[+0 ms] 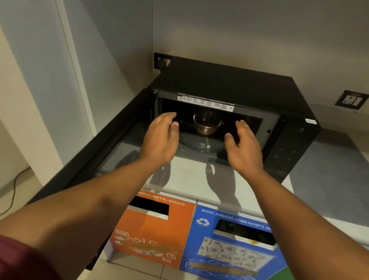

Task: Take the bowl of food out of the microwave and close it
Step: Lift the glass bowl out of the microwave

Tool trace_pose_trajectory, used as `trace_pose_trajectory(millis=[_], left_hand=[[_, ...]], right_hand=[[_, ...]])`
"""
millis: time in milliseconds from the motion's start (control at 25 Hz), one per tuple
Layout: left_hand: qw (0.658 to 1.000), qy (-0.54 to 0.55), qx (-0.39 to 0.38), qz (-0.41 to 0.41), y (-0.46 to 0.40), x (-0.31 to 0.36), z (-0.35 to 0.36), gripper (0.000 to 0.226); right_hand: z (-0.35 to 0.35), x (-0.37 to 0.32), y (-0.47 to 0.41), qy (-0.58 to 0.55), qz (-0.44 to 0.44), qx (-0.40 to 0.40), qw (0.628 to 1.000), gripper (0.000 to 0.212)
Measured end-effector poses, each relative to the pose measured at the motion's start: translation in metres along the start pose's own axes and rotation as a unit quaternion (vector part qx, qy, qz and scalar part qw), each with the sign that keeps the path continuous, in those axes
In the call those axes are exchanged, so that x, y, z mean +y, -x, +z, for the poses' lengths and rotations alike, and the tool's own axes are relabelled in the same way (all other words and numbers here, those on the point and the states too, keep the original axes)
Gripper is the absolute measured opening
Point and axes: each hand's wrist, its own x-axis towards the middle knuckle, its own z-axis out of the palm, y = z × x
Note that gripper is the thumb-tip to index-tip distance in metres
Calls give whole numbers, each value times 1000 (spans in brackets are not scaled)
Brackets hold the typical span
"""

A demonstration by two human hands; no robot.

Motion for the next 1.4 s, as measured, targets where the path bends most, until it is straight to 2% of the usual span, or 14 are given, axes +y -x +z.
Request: trace_pose_trajectory(millis=[80,200,320,400,480,600,720,840,960,1040,1240,1400], left_hand=[[994,89,-2,-63,-9,-3,28,45],[971,202,23,-123,-33,-19,77,46],[940,299,60,-156,-58,-42,128,46],[920,345,71,-173,-76,-58,159,47],[910,365,84,-176,-94,-74,183,49],[900,388,75,-185,-116,-95,211,47],[881,437,75,-166,-146,-109,229,34],[867,464,62,-172,-166,-123,242,47],[860,466,86,-188,-176,-132,250,37],[850,479,99,-195,-179,-129,250,29],[833,507,94,-203,-173,-119,246,27],[823,523,95,-200,-155,-97,228,26]], right_hand=[[19,8,-12,-136,63,9,989,55],[52,33,-45,-312,143,34,939,53],[86,67,-86,-421,162,58,891,52],[111,94,-111,-472,153,69,866,38],[133,114,-131,-488,142,72,858,22],[152,129,-152,-485,144,71,860,28],[159,131,-170,-473,157,57,865,41],[165,132,-184,-474,176,37,862,41],[169,132,-194,-472,198,41,858,39],[171,132,-199,-471,210,39,856,36],[168,129,-196,-503,202,31,839,20],[159,128,-179,-523,165,40,835,23]])
